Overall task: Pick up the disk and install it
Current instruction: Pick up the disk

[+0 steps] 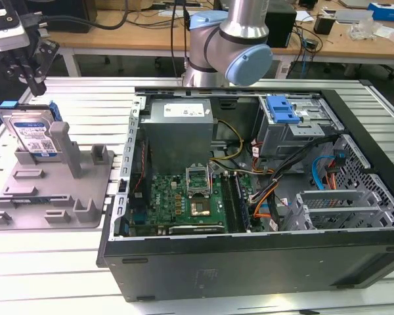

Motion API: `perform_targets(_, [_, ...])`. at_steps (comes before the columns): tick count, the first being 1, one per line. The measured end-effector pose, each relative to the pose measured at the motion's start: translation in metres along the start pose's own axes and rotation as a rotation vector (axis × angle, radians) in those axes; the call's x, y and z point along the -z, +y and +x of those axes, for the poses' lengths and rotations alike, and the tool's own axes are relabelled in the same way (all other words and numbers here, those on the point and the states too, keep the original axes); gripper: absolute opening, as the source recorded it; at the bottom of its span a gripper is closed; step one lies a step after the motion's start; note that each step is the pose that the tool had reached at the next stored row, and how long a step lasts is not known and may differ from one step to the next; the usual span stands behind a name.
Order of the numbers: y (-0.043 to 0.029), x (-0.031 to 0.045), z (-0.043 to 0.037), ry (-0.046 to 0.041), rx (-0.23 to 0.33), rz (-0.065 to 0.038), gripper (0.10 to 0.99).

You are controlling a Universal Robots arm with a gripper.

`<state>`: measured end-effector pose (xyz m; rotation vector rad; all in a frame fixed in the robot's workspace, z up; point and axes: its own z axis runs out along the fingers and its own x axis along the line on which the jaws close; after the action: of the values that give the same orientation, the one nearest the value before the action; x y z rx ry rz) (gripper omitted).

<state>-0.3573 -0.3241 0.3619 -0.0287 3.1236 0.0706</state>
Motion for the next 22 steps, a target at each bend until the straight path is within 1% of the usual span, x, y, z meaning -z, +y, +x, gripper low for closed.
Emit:
perform_targets(1, [0.0, 0.0, 0.0, 0.0054, 0.037, -0.001, 0.106])
perform_targets(2, [0.0, 0.0001, 0.0, 0.0148, 0.073, -0.002, 0.106])
perform_targets(3, [0.0, 0.0001, 0.0, 0.0224, 0.097, -0.002, 0.106])
perform_targets(5, [0.0, 0.0, 0.0, 0.0332, 0.129, -0.003, 0.106])
perform_targets(8, [0.0001, 0.0001, 0.0, 0.0641, 0.215, -0.011, 0.106])
perform_targets(9, [0.0001, 0.0, 0.0, 0.0692, 0.248, -0.012, 0.106])
perform_targets(11, [0.0001, 0.0001, -0.0001, 0.0734, 0.29, -0.013, 0.106])
perform_targets(13, [0.0001, 0.0, -0.0001, 0.0771, 0.348, -0.014, 0.106])
perform_targets(14, [0.0001, 0.0, -0.0001, 0.078, 0.363, -0.014, 0.106])
perform_targets(18, [0.0001, 0.0, -0.0001, 0.083, 0.458, -0.017, 0.106])
perform_targets(19, [0.0001, 0.0001, -0.0001, 0.0838, 0.474, -0.018, 0.106])
perform_targets(21, [0.0001, 0.0, -0.0001, 0.0854, 0.528, -0.021, 0.106])
perform_targets(22, [0.0001, 0.0001, -0.0002, 0.086, 0.556, -0.024, 0.169])
